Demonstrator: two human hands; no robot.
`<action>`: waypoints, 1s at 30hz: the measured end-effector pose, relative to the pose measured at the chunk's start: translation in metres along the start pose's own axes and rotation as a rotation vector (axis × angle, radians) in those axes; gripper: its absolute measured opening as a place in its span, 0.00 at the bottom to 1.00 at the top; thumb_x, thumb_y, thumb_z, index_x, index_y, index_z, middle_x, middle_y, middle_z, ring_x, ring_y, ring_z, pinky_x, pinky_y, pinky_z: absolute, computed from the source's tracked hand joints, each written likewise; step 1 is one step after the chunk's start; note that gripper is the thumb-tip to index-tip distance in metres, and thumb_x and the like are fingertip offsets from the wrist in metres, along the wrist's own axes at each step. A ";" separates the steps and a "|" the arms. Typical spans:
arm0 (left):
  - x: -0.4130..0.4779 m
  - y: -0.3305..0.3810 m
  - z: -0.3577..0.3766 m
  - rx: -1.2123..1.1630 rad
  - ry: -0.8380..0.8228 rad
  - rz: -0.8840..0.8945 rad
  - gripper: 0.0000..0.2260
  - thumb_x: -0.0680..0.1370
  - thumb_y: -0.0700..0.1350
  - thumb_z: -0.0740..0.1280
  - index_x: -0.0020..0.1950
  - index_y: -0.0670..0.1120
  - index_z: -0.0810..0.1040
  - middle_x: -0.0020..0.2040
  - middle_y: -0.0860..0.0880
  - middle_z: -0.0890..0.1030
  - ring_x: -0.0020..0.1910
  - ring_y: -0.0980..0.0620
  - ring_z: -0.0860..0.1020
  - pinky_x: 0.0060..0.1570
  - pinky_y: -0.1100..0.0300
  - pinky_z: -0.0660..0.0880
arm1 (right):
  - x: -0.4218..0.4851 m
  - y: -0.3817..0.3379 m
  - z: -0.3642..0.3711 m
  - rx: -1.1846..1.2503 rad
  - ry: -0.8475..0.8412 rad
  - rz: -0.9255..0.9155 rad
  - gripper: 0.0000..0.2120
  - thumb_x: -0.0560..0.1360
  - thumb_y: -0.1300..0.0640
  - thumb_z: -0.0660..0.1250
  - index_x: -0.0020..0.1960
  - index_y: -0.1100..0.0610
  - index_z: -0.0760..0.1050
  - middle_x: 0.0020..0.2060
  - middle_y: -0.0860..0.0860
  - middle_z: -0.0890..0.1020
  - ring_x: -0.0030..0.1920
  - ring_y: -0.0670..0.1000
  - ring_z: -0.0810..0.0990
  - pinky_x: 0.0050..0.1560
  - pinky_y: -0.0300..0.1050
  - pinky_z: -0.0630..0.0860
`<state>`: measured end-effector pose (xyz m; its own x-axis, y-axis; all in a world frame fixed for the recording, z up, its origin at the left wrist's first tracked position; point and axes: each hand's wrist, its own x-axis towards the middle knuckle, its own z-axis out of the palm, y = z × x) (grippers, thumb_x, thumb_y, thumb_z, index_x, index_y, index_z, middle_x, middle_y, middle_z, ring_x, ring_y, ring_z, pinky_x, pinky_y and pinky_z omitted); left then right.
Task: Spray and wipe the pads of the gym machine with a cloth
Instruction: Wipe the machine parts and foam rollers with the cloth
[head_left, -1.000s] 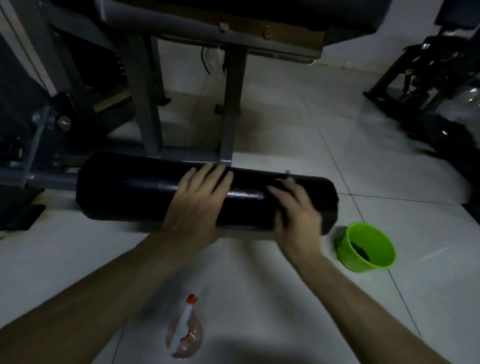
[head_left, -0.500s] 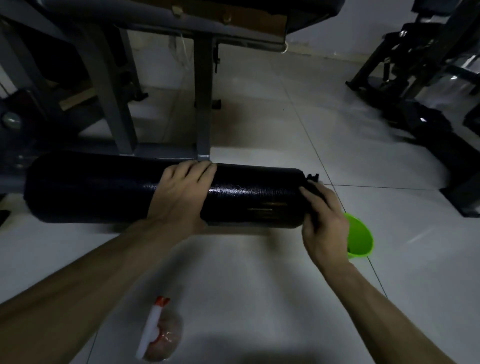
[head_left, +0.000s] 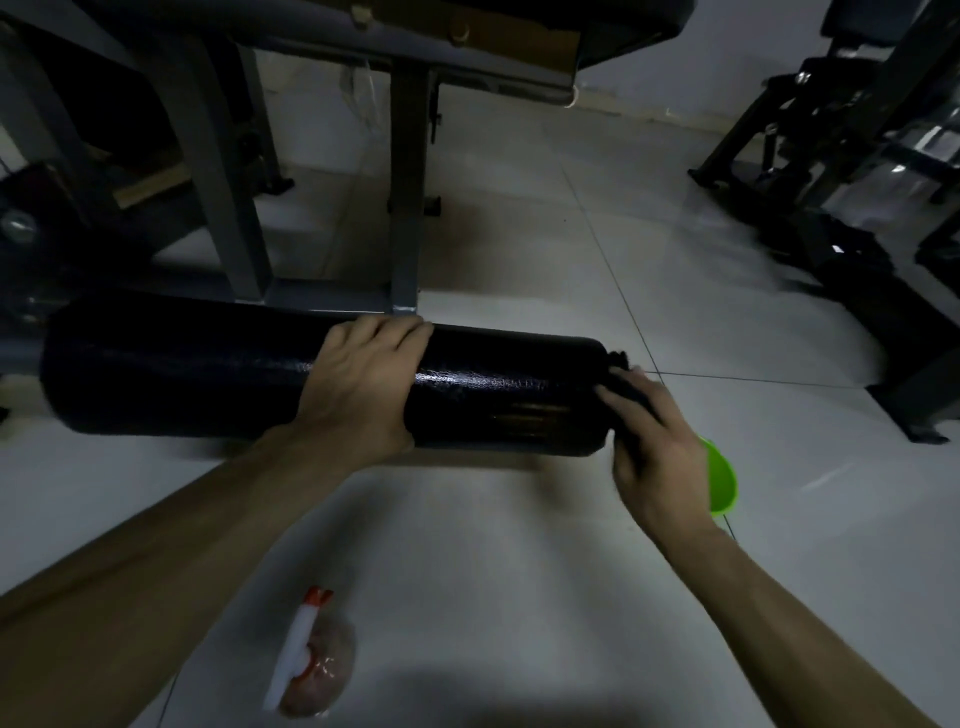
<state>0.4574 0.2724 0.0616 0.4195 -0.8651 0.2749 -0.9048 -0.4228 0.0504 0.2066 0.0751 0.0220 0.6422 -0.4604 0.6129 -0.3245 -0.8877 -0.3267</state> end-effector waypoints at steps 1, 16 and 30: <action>0.000 0.000 0.000 -0.002 0.006 0.003 0.53 0.52 0.53 0.81 0.76 0.46 0.68 0.72 0.50 0.72 0.67 0.45 0.70 0.63 0.52 0.65 | -0.001 -0.007 0.003 0.013 0.017 0.032 0.27 0.71 0.74 0.64 0.67 0.59 0.80 0.71 0.55 0.76 0.74 0.56 0.73 0.69 0.59 0.75; -0.093 -0.116 -0.008 -0.073 0.289 -0.291 0.50 0.59 0.58 0.85 0.75 0.41 0.70 0.78 0.39 0.67 0.77 0.36 0.64 0.72 0.37 0.62 | 0.061 -0.173 0.094 0.098 -0.291 -0.434 0.23 0.75 0.67 0.61 0.69 0.61 0.78 0.72 0.60 0.76 0.75 0.61 0.72 0.76 0.59 0.67; -0.120 -0.177 0.004 -0.686 0.448 -0.670 0.51 0.52 0.64 0.83 0.72 0.54 0.69 0.65 0.52 0.77 0.65 0.48 0.77 0.59 0.43 0.79 | 0.081 -0.276 0.157 0.164 -0.260 -0.431 0.25 0.73 0.63 0.57 0.67 0.62 0.80 0.67 0.62 0.79 0.70 0.65 0.76 0.73 0.61 0.71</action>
<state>0.5675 0.4499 0.0158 0.9097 -0.2736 0.3122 -0.4043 -0.4128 0.8162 0.4575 0.2842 0.0487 0.8511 -0.0180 0.5247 0.1059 -0.9730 -0.2053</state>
